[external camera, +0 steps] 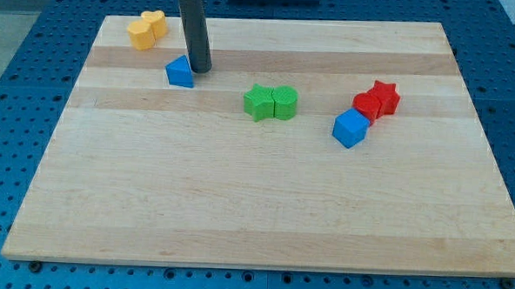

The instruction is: Put the blue triangle at the center left side of the board

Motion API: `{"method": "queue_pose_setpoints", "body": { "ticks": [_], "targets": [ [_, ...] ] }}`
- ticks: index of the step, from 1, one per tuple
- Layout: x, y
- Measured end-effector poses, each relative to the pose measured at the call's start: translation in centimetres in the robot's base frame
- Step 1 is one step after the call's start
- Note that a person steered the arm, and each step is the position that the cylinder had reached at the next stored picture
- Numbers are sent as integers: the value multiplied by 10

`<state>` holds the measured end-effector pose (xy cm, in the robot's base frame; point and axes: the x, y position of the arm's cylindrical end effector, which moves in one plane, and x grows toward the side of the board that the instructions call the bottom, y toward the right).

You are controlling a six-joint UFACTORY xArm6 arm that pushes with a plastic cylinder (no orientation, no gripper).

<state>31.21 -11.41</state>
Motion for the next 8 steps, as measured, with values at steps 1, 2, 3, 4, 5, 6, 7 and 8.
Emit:
{"method": "queue_pose_setpoints", "body": {
  "ticks": [1, 2, 3, 4, 5, 6, 7, 8],
  "targets": [
    [1, -10],
    [19, -27],
    [31, -49],
    [32, -64],
    [32, -54],
    [33, -36],
    [43, -31],
    [51, -40]
  ]
}}
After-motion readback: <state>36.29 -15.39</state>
